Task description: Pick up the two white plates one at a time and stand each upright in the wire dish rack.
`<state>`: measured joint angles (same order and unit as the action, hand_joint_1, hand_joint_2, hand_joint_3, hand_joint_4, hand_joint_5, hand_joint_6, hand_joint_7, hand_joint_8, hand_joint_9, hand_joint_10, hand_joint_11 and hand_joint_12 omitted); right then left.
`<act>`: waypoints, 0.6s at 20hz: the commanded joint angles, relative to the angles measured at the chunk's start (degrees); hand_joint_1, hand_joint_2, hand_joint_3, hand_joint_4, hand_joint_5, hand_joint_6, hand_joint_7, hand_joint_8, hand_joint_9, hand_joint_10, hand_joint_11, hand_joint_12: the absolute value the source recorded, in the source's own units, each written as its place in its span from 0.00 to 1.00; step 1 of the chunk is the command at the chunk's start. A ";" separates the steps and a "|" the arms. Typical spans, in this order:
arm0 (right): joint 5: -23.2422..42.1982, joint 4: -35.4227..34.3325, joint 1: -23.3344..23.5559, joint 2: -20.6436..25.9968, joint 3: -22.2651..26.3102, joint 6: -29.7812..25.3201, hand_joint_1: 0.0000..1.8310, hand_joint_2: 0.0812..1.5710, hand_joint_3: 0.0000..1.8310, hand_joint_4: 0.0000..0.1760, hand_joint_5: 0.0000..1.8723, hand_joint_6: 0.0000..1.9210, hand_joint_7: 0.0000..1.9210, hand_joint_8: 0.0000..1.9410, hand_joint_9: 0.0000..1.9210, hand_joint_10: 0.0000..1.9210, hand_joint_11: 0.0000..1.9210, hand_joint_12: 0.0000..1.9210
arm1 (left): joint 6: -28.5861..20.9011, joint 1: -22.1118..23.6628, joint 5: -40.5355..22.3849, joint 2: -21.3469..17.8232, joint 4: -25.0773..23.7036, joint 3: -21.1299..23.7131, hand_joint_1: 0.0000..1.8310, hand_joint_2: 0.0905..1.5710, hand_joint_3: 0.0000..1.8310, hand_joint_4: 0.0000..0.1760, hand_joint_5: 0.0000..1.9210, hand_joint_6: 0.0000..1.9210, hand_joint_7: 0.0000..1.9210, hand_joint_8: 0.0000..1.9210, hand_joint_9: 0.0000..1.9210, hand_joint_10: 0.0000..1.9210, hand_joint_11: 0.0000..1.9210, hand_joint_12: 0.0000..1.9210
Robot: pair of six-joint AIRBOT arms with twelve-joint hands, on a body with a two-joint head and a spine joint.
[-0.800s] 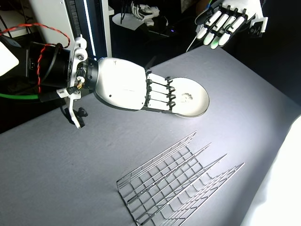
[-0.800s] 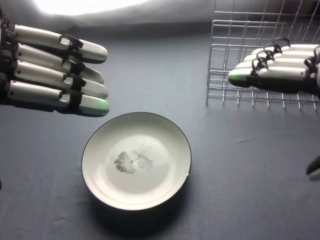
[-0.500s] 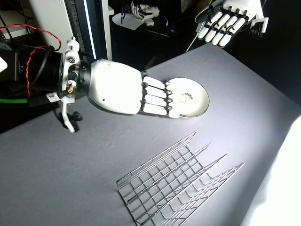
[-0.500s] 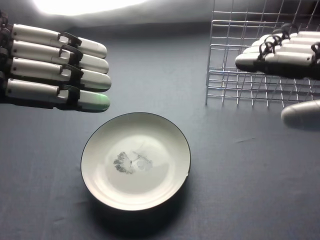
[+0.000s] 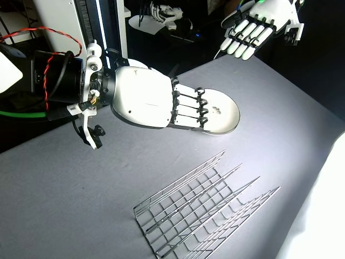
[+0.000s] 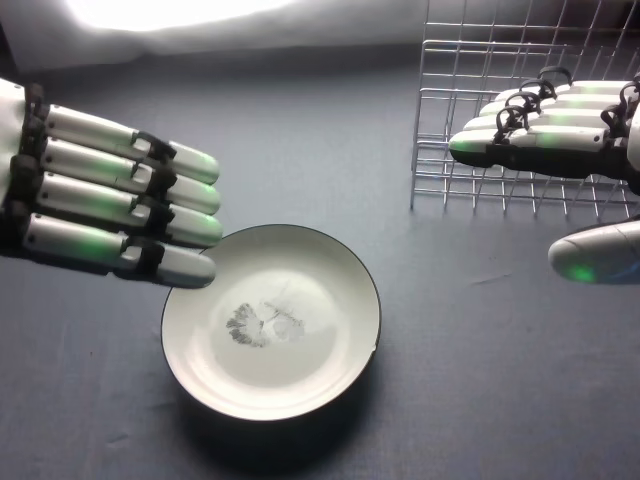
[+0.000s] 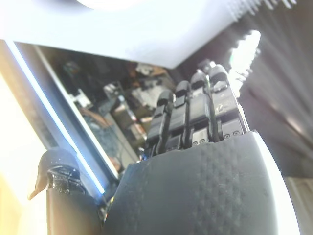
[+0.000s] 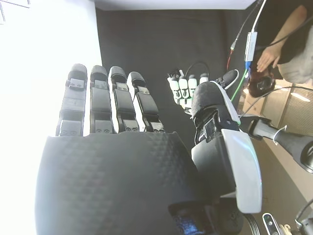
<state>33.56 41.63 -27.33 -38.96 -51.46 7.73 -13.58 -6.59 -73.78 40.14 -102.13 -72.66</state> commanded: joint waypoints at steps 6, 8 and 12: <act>5.61 -2.48 0.39 0.06 0.49 0.00 0.00 0.86 0.00 0.00 0.00 0.00 0.00 0.00 0.00 0.00 0.00 0.00 | 2.36 -6.15 -1.43 3.27 3.07 -1.12 0.00 0.62 0.01 0.00 0.00 0.00 0.00 0.00 0.00 0.00 0.00 0.00; 5.71 -2.48 0.37 0.08 0.81 0.01 0.00 0.84 0.00 0.00 0.00 0.00 0.00 0.00 0.00 0.00 0.00 0.00 | 3.53 -9.16 -0.83 5.83 3.21 -2.55 0.00 0.61 0.00 0.00 0.00 0.00 0.00 0.00 0.00 0.00 0.00 0.00; 5.97 -2.42 -0.70 0.05 1.04 0.07 0.00 0.83 0.00 0.00 0.00 0.00 0.00 0.00 0.00 0.00 0.00 0.00 | 6.69 -13.69 -0.31 10.17 5.26 -5.57 0.00 0.61 0.00 0.00 0.00 0.00 0.00 0.00 0.00 0.00 0.00 0.00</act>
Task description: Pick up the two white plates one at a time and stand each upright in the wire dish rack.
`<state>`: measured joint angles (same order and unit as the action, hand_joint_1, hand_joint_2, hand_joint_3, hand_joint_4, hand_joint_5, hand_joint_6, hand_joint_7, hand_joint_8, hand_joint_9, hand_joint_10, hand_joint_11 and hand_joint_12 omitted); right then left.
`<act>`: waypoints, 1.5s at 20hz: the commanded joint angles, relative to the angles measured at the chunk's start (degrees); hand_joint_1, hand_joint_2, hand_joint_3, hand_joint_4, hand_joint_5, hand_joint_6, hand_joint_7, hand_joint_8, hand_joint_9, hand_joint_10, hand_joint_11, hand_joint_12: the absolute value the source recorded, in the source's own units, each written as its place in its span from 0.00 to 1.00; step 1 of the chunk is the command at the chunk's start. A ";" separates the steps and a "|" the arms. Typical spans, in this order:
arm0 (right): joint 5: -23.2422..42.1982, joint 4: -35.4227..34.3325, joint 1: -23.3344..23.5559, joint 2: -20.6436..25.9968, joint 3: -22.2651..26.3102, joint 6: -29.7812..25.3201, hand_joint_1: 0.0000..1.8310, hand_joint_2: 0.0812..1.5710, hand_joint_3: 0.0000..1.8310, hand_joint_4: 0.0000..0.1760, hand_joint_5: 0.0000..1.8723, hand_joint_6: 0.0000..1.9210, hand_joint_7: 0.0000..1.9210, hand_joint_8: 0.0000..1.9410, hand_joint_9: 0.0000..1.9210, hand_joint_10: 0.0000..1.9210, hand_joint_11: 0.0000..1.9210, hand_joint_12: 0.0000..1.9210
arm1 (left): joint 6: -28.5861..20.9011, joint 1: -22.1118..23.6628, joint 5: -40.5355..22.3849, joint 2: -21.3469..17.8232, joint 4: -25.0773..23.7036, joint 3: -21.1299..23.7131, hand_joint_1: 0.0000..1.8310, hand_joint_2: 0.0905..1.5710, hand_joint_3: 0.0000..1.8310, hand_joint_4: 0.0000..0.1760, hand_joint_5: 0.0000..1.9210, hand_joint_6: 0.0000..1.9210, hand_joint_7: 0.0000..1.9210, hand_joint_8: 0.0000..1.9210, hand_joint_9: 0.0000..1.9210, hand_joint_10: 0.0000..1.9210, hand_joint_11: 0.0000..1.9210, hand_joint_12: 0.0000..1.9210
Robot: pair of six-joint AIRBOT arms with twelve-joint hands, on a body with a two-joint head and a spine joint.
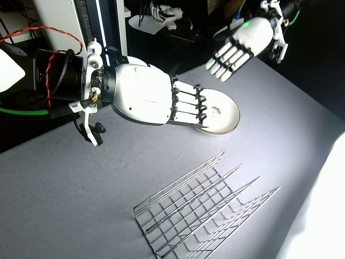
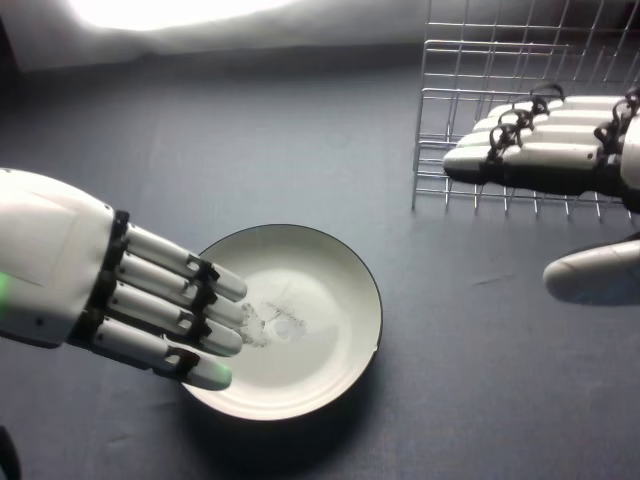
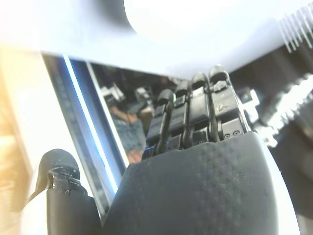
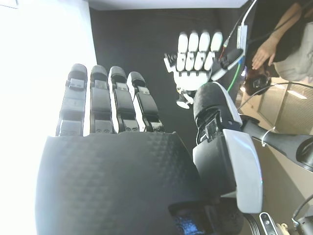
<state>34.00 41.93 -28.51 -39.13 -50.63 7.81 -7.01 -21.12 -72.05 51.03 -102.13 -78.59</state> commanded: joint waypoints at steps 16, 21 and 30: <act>6.25 -1.51 0.07 -0.63 0.25 0.98 0.00 0.83 0.00 0.00 0.00 0.00 0.00 0.00 0.00 0.00 0.00 0.00 | 2.19 -5.60 0.75 11.23 3.71 -14.07 0.00 0.61 0.00 0.00 0.00 0.00 0.00 0.00 0.00 0.00 0.00 0.00; 6.49 -1.50 -0.03 -0.74 0.25 1.00 0.00 0.84 0.00 0.00 0.00 0.00 0.00 0.00 0.00 0.00 0.00 0.00 | 2.21 -6.09 0.56 12.55 3.68 -17.17 0.00 0.62 0.00 0.00 0.01 0.00 0.00 0.00 0.00 0.00 0.00 0.00; 6.85 -1.41 -0.28 -0.96 0.25 1.03 0.00 0.85 0.00 0.00 0.00 0.00 0.00 0.00 0.00 0.00 0.00 0.00 | 2.64 -6.57 -1.36 12.68 2.13 -19.29 0.00 0.63 0.00 0.00 0.01 0.00 0.00 0.00 0.00 0.00 0.01 0.00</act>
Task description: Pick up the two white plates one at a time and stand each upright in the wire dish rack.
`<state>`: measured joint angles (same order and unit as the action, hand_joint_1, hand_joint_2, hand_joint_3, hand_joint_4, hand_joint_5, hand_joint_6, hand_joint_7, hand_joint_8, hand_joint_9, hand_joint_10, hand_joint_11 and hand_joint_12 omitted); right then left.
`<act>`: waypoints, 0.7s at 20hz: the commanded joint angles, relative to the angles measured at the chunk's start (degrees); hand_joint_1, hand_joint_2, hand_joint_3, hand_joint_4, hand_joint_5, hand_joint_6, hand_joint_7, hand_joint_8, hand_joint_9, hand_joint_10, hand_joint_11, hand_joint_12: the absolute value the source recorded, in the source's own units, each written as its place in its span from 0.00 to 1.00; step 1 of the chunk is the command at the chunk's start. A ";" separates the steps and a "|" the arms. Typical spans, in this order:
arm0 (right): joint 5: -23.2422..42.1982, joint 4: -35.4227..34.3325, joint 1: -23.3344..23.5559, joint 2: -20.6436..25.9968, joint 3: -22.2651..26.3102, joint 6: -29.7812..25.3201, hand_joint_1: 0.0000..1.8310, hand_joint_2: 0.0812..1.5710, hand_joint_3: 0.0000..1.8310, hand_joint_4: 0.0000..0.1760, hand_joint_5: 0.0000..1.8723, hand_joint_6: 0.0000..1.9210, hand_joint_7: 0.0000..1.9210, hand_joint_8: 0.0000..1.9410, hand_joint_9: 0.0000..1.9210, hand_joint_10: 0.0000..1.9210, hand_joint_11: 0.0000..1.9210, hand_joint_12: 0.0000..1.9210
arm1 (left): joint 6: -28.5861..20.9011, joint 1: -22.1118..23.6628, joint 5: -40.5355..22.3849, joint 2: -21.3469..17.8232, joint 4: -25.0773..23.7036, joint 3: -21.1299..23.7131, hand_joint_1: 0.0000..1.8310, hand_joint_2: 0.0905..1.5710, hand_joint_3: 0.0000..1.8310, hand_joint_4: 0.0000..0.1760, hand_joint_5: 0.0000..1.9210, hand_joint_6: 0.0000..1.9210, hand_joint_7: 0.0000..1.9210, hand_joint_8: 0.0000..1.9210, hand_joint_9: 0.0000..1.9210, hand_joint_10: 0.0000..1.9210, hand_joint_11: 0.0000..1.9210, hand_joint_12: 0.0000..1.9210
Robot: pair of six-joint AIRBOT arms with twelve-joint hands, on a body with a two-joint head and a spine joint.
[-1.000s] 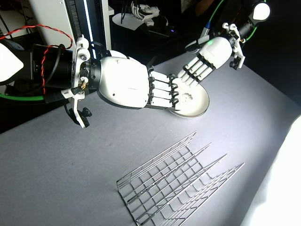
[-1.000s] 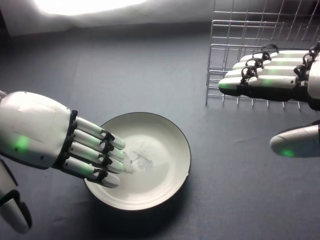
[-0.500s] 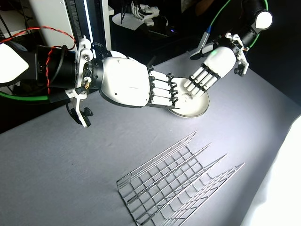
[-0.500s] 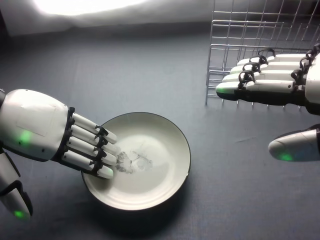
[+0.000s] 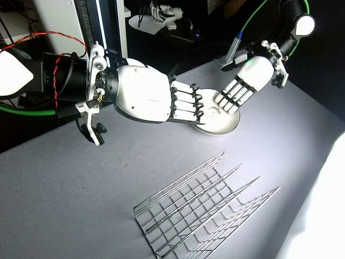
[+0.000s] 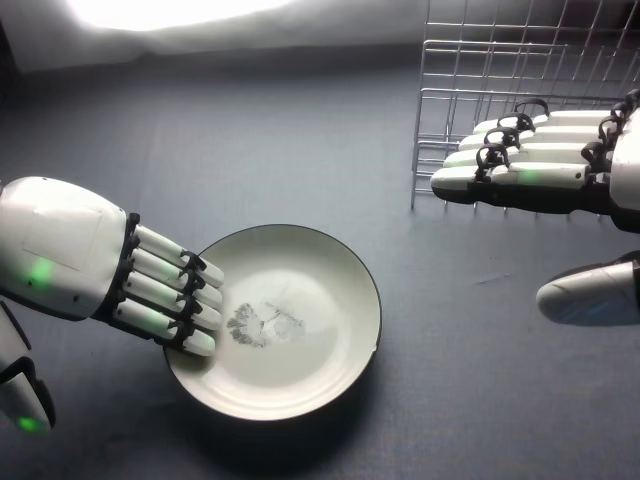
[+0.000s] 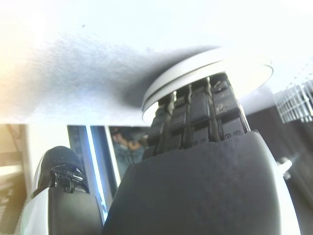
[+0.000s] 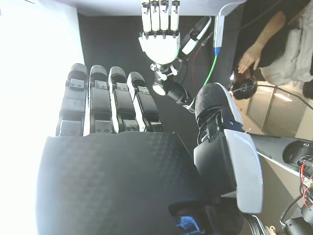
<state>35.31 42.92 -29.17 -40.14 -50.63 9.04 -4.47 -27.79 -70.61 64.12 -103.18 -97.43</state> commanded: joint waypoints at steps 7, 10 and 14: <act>6.09 -2.39 0.37 0.03 0.25 -0.19 0.00 0.85 0.00 0.00 0.00 0.00 0.00 0.00 0.00 0.00 0.00 0.00 | 1.22 -1.60 -3.03 -0.23 1.76 -0.46 0.00 0.61 0.00 0.00 0.00 0.00 0.00 0.00 0.00 0.00 0.00 0.00; 6.21 -2.39 0.37 -0.04 0.25 -0.19 0.00 0.84 0.00 0.00 0.00 0.00 0.00 0.00 0.00 0.00 0.00 0.00 | 1.67 -1.98 -2.67 0.01 1.02 -0.47 0.00 0.62 0.00 0.00 0.00 0.00 0.00 0.00 0.00 0.00 0.00 0.00; 6.25 -2.39 0.37 -0.05 0.25 -0.19 0.00 0.84 0.00 0.00 0.00 0.00 0.00 0.00 0.00 0.00 0.00 0.00 | 2.21 -2.79 -2.14 0.55 0.62 -0.47 0.00 0.62 0.00 0.00 0.00 0.00 0.00 0.00 0.00 0.00 0.00 0.00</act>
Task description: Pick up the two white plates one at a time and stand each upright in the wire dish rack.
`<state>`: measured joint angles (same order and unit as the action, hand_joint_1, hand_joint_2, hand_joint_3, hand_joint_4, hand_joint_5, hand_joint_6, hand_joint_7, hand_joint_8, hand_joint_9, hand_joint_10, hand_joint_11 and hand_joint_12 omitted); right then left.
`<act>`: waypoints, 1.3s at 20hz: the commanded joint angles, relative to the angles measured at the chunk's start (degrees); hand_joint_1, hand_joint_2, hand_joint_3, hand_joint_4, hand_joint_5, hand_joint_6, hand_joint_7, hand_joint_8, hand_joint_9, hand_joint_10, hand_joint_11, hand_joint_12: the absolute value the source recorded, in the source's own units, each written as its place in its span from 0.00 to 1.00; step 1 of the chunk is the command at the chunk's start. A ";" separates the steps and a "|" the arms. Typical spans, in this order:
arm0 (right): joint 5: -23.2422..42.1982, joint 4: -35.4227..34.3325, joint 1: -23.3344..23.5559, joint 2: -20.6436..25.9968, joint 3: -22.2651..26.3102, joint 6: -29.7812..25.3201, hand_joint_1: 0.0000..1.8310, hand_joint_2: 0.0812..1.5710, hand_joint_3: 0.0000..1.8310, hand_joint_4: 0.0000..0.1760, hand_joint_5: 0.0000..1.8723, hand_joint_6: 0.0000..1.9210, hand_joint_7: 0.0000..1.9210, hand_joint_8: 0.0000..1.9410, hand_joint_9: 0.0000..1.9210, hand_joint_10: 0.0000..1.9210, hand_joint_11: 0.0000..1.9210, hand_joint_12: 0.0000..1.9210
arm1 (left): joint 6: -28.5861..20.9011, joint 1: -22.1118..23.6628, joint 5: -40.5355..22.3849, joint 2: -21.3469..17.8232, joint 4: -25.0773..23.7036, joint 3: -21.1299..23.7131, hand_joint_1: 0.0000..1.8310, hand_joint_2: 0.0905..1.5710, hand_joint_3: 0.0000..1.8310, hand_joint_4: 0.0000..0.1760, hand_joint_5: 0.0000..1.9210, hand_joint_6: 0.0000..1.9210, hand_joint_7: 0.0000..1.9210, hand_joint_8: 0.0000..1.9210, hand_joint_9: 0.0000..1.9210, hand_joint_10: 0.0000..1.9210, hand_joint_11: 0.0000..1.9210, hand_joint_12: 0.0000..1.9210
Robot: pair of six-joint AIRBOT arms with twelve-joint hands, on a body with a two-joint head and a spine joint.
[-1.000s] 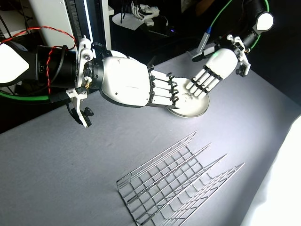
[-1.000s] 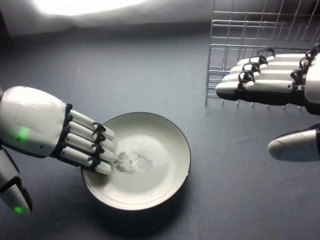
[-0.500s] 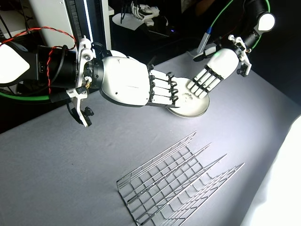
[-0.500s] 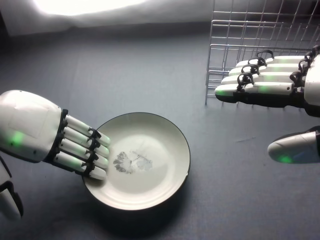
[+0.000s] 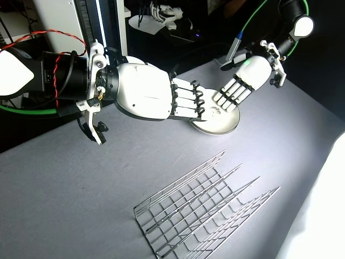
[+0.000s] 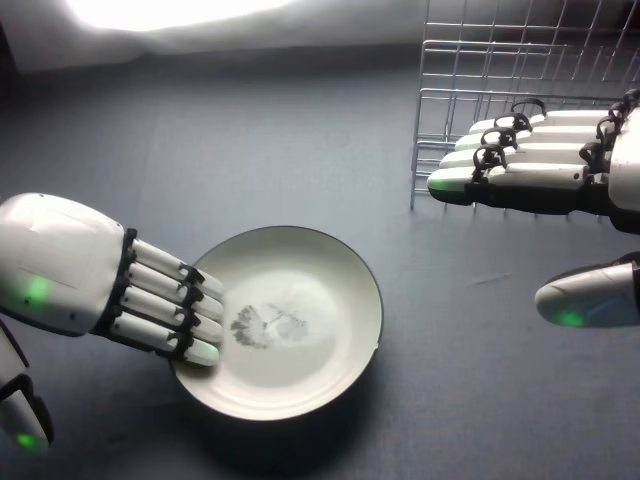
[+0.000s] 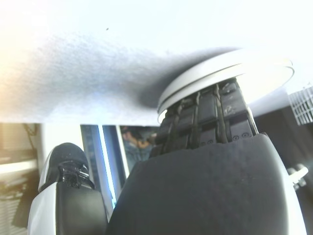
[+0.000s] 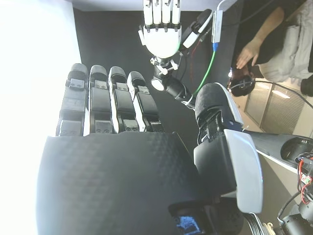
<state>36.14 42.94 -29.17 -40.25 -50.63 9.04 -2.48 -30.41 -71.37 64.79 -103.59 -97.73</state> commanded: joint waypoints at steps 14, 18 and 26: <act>7.17 -2.34 -0.23 -0.46 0.32 -0.19 0.00 0.84 0.00 0.00 0.00 0.00 0.00 0.00 0.00 0.00 0.00 0.00 | 0.22 -0.22 6.27 4.42 1.11 4.78 0.00 0.63 0.00 0.00 0.00 0.00 0.00 0.00 0.00 0.00 0.00 0.00; 8.68 -2.34 -3.38 -0.54 0.26 0.54 0.00 0.84 0.00 0.00 0.00 0.00 0.01 0.00 0.00 0.00 0.00 0.00 | 0.02 0.96 6.85 6.09 1.11 4.48 0.00 0.63 0.00 0.00 0.00 0.00 0.00 0.00 0.00 0.00 0.00 0.00; 11.40 8.19 0.19 -2.06 -3.34 3.91 0.31 0.80 0.00 0.00 0.00 0.00 0.00 0.00 0.00 0.00 0.00 0.00 | -0.86 1.45 7.23 6.57 1.76 4.19 0.00 0.63 0.00 0.00 0.00 0.00 0.00 0.00 0.00 0.00 0.00 0.00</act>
<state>42.13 53.76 -29.34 -42.57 -54.22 12.93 -3.03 -28.73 -65.08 70.50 -101.41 -93.69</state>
